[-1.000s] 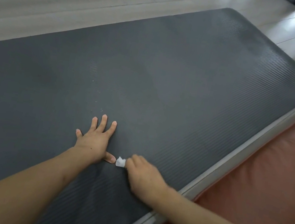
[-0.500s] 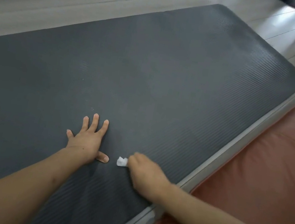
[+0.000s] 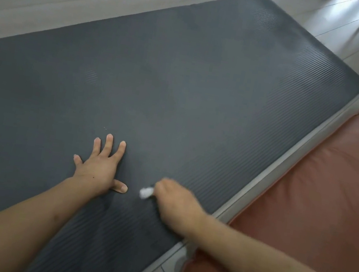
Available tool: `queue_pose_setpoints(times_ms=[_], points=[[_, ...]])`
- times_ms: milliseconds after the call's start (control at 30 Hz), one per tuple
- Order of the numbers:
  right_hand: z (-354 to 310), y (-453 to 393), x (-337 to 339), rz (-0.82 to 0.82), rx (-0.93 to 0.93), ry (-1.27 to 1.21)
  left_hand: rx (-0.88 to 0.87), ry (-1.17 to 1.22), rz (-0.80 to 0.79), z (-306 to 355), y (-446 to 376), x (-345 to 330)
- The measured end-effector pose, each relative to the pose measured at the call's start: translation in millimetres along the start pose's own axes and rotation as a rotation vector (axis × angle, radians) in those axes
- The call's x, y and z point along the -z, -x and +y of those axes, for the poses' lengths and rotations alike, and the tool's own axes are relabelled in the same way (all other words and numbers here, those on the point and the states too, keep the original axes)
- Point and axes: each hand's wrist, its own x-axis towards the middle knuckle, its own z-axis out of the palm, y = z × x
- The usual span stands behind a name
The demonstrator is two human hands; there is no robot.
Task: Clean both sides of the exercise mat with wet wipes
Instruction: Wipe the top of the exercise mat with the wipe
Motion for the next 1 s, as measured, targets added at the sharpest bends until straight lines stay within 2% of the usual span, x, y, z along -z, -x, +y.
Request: queue_pose_setpoints(times_ms=[67, 133, 200, 233, 300, 333, 400, 467, 533, 667, 733, 833, 933, 967, 1000], points=[[72, -16, 26, 0.098, -0.221, 0.133, -0.003, -0.007, 0.009, -2, 0, -1], [151, -17, 61, 0.126, -0.59, 0.173, -0.007, -0.002, 0.016, -2, 0, -2], [184, -10, 76, 0.193, -0.794, 0.166, -0.002, 0.006, 0.03, -2, -1, -3], [175, -12, 71, 0.218, -0.799, 0.153, 0.005, 0.008, 0.027, -1, 0, -3], [122, -11, 42, 0.211, -0.692, 0.066, 0.009, 0.014, 0.018, 0, -1, -2], [87, -7, 26, 0.166, -0.625, -0.002, 0.011, 0.014, 0.019, 1, -1, -2], [18, 13, 3, -0.028, -0.387, -0.071, 0.013, 0.012, 0.02, 1, -1, -2], [-3, 22, 3, -0.135, -0.139, -0.06, 0.016, 0.019, 0.025, 0, -1, -1], [38, 11, 19, -0.09, -0.196, 0.02, 0.01, 0.022, 0.031, -1, -2, -3], [165, -6, 72, 0.083, -0.735, 0.158, 0.008, 0.024, 0.042, -1, -1, -4], [171, -2, 72, 0.146, -0.829, 0.157, 0.008, 0.032, 0.05, -1, -1, -6], [99, 7, 33, 0.092, -0.612, 0.058, 0.012, 0.029, 0.053, 0, -1, -5], [6, 33, 8, -0.141, -0.303, -0.046, 0.017, 0.024, 0.046, 1, 0, -4], [-3, 37, 11, -0.183, -0.215, -0.019, 0.017, 0.024, 0.046, 1, 1, -4], [4, 36, 18, -0.197, -0.205, 0.012, 0.018, 0.023, 0.049, 1, 2, -3]])
